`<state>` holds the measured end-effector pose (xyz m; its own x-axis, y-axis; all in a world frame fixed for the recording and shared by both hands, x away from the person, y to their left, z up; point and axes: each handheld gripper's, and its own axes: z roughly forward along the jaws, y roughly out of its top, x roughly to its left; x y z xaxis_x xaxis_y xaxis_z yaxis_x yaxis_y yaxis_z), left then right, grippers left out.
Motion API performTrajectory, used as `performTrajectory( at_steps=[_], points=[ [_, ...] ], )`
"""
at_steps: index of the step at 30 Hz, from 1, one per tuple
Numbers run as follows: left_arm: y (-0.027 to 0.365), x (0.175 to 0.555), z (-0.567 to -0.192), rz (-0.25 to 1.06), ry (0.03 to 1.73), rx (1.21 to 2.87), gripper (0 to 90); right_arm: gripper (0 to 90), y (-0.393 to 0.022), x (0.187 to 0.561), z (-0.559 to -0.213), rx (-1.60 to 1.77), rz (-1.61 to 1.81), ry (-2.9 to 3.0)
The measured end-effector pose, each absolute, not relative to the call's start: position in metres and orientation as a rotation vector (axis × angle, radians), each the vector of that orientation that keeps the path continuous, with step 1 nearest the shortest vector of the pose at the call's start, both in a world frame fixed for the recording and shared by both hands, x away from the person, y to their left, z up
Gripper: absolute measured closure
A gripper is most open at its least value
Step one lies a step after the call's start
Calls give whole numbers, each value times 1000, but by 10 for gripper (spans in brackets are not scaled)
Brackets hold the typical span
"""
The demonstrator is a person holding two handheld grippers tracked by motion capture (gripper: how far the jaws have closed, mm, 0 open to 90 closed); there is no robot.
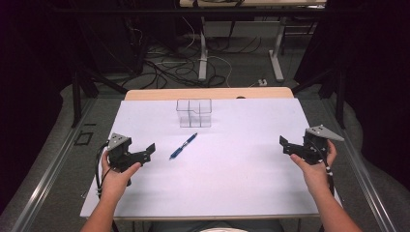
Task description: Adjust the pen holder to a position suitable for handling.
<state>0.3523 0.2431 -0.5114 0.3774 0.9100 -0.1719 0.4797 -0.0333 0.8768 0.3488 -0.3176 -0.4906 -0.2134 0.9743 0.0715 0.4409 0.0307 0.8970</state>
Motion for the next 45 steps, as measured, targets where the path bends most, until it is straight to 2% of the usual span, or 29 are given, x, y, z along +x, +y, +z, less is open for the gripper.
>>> performTrajectory(
  at_steps=[5,9,10,12,22,26,38,45],
  points=[
    [249,357,-505,613,1255,1652,6,69,-318,349,-492,1431,1137,1723],
    [253,363,-502,616,1253,1655,76,79,-315,349,-493,1419,1137,1738],
    [253,365,-501,619,1251,1656,135,82,-312,349,-493,1424,1144,1736],
    [251,368,-497,614,1253,1646,168,84,-311,349,-492,1403,1139,1750],
    [245,385,-475,579,1241,1619,282,128,-310,350,-494,1409,1145,1764],
    [245,397,-466,528,1258,1609,294,140,-310,350,-494,1403,1147,1767],
    [226,425,-441,545,1230,1672,330,145,-311,349,-495,1419,1148,1750],
    [208,441,-428,552,1186,1706,431,146,-312,351,-497,1432,1144,1752]
  ],
)
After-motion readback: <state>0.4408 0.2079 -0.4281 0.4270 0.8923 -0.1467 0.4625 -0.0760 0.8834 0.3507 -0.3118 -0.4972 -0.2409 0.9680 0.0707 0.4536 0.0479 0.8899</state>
